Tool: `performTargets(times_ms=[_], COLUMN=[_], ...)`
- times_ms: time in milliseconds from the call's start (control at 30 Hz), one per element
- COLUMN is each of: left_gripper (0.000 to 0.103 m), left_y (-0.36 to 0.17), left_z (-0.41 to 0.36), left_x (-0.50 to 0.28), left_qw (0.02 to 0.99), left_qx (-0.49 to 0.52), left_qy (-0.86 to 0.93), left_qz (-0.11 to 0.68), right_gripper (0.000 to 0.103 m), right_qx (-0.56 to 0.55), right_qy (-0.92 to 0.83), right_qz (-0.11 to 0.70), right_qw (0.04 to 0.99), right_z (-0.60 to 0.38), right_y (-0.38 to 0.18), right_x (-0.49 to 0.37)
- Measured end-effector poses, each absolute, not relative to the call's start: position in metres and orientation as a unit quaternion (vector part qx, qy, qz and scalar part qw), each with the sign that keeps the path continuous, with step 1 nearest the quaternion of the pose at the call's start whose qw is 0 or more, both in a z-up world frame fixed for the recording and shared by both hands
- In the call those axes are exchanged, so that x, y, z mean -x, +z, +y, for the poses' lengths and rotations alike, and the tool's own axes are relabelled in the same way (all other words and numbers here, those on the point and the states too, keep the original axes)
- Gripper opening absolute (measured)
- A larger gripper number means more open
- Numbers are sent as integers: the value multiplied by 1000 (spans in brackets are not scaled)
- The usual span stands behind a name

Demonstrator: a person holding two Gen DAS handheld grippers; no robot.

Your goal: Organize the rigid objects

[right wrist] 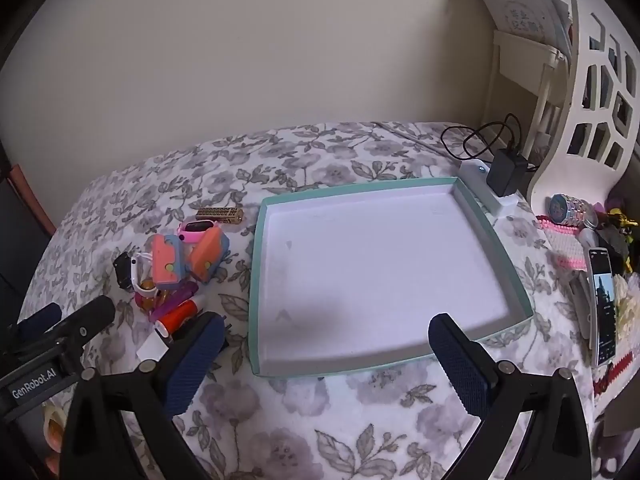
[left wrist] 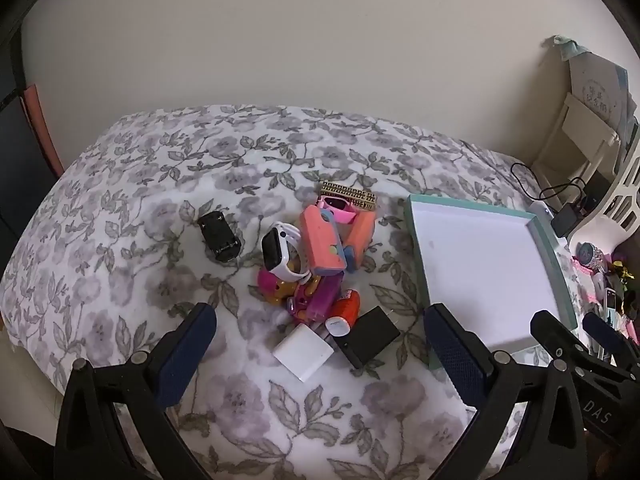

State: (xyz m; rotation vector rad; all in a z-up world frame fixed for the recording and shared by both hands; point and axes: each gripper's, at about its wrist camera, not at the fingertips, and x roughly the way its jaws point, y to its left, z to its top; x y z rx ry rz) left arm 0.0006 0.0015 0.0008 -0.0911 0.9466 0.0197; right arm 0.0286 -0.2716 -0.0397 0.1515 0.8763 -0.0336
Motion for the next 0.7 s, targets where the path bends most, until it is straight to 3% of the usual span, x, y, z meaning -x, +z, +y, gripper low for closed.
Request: performTargets(times_ms=[700], left_gripper=[103], left_y=[-6], left_z=[1], left_x=[-3], left_qw=[879], left_qx=[36], left_qy=[25], left_qz=[474], right_gripper=[103], right_qx=[-74], right_qy=[-19], right_qz=[427], right_qw=[901], right_z=[-271], right_y=[-41], right_x=[-30])
